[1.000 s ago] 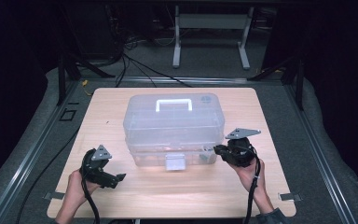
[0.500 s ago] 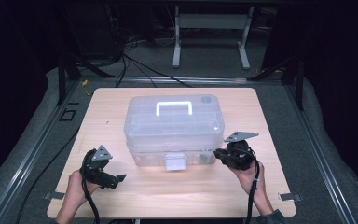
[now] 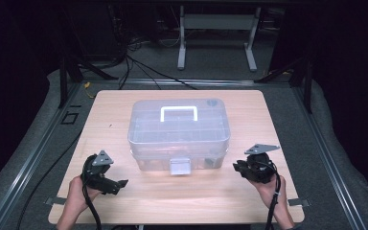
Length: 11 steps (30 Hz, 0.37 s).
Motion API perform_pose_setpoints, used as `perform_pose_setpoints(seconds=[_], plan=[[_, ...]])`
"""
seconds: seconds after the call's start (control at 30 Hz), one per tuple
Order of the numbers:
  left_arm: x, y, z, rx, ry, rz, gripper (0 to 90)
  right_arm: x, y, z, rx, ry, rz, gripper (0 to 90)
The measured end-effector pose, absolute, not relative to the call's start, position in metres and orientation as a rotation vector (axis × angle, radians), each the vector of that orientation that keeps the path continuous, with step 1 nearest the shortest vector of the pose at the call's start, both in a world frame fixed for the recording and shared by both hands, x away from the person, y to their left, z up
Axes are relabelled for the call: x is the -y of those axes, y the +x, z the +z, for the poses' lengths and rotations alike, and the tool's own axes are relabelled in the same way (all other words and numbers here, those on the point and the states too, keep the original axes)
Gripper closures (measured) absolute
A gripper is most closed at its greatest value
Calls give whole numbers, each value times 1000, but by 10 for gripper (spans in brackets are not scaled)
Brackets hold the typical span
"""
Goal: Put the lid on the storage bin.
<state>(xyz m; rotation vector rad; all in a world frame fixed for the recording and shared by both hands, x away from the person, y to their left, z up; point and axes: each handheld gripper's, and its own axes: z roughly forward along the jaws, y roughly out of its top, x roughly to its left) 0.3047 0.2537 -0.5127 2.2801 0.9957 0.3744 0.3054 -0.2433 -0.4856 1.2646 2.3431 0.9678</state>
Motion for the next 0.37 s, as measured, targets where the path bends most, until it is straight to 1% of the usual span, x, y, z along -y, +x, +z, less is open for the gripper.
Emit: perform_pose_setpoints(seconds=[0.03, 0.07, 0.13, 0.17, 0.2, 0.23, 0.27, 0.3, 0.37], plan=[[-254, 305, -513, -996, 2280, 374, 0, 243, 305, -486, -2343, 1265, 968, 745], [-256, 306, -514, -999, 2285, 373, 0, 256, 305, -493, -2318, 1294, 966, 695], [-257, 306, -515, -1015, 2273, 373, 0, 268, 304, -501, -2301, 1329, 910, 639], [-257, 306, -515, -1015, 2273, 373, 0, 268, 304, -501, -2301, 1329, 910, 639], [-258, 307, -518, -1020, 2274, 368, 0, 277, 306, -508, -2324, 1372, 889, 458], [-258, 307, -518, -1020, 2274, 368, 0, 277, 306, -508, -2324, 1372, 889, 458], [-259, 308, -519, -1023, 2274, 364, 0, 282, 310, -520, -2303, 1403, 939, 291], [-259, 308, -519, -1023, 2274, 364, 0, 282, 310, -520, -2303, 1403, 939, 291], [-260, 309, -520, -1029, 2264, 357, 0, 286, 313, -526, -2301, 1417, 944, 188]])
